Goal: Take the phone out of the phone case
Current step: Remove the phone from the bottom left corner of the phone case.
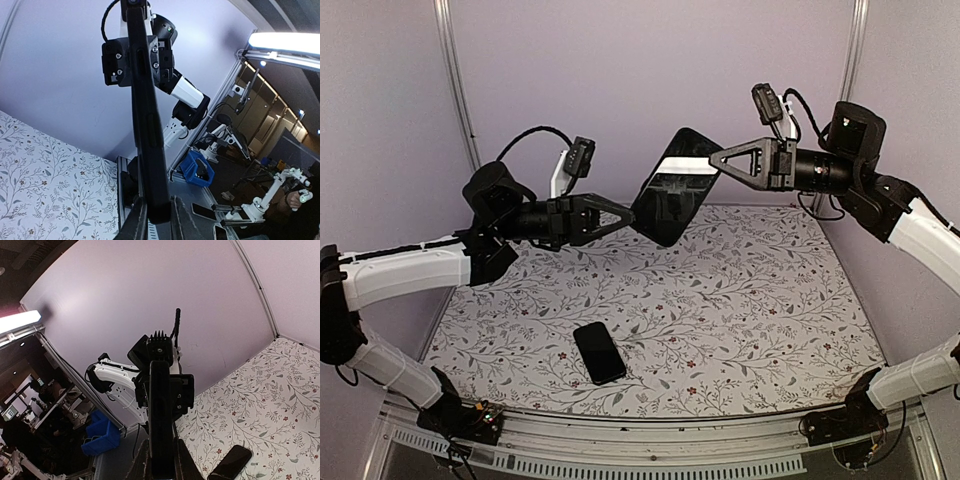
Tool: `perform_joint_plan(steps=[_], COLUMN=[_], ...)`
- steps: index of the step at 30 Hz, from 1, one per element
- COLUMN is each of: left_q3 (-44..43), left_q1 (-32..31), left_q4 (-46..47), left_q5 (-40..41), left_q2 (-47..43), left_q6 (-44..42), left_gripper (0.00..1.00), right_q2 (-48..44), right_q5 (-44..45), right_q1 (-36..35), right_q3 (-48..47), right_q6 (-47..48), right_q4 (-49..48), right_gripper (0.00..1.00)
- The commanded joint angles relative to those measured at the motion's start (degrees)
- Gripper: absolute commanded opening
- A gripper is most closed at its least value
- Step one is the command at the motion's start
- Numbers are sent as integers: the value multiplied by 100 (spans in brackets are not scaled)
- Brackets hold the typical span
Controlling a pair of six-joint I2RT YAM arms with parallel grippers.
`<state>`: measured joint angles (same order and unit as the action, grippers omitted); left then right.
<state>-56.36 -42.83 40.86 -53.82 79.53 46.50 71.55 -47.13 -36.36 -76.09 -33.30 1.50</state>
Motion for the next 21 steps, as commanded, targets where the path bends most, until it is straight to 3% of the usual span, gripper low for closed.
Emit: perform_joint_plan(steps=[1,7,14,21], left_q3=[-156,-79,128,-11], left_q1=[-100,-172,-240,-441], left_q4=[146,769,2245,2443], left_q5=[-146,-575,-1107,-1372], left_q2=[42,10,-40,-134], left_q6=[-67,224,1023,1004], left_gripper=[11,7,7,8], right_q2=[-36,-11,38,105], right_q5=[-10,43,-19,-272], right_q1=[-20,-20,-9,-10], right_q3=[-19,-3,103,332], right_q6=[-47,-15,-33,-472], right_q4=[-443,-440,-596,-1108], right_gripper=[0,0,0,0])
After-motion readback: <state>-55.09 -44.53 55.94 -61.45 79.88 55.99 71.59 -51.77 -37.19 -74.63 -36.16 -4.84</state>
